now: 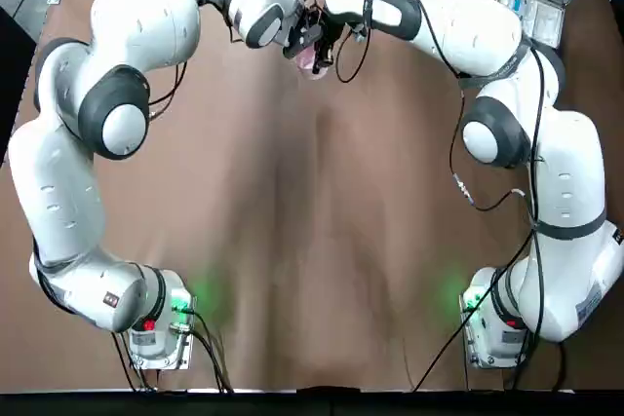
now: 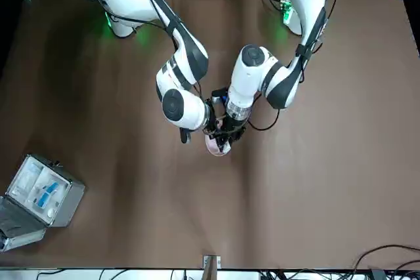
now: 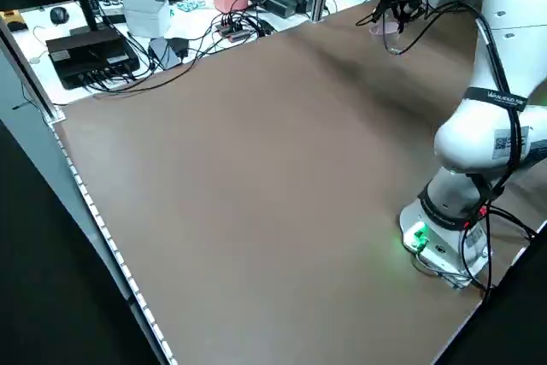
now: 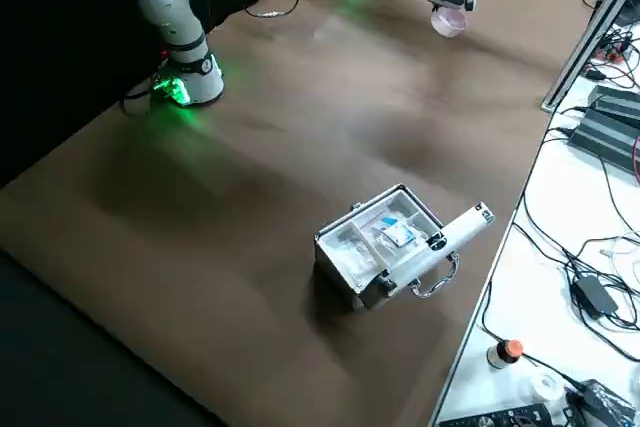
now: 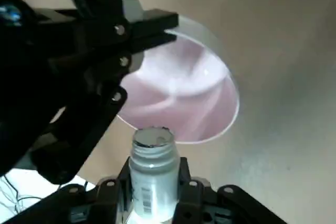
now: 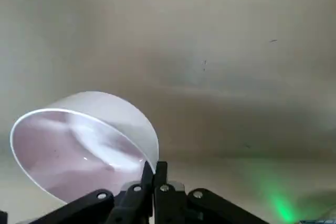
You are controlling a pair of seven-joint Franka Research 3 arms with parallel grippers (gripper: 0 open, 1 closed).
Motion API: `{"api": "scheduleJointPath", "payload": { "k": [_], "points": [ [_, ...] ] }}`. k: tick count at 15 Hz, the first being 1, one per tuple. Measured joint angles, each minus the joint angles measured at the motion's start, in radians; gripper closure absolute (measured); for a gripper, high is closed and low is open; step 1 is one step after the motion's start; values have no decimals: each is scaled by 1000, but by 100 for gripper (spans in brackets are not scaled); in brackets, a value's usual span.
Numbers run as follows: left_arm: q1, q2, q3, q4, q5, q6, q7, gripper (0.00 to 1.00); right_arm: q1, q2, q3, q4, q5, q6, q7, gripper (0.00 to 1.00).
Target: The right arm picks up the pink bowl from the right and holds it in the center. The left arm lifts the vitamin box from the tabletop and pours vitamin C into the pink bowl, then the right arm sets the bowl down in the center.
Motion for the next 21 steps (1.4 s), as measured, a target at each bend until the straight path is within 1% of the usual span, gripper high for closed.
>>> {"api": "scheduleJointPath", "payload": {
  "k": [9,15,21],
  "points": [
    [-19,-1,2,-5,233,0,-50,65,2,4,1,-1,0,-9,-21,98],
    [-21,-1,4,-7,273,1,-50,65,2,5,1,-1,0,-10,-23,98],
    [-12,-1,4,-12,282,26,-50,65,0,5,-1,1,0,-5,-25,98]
  ]
}}
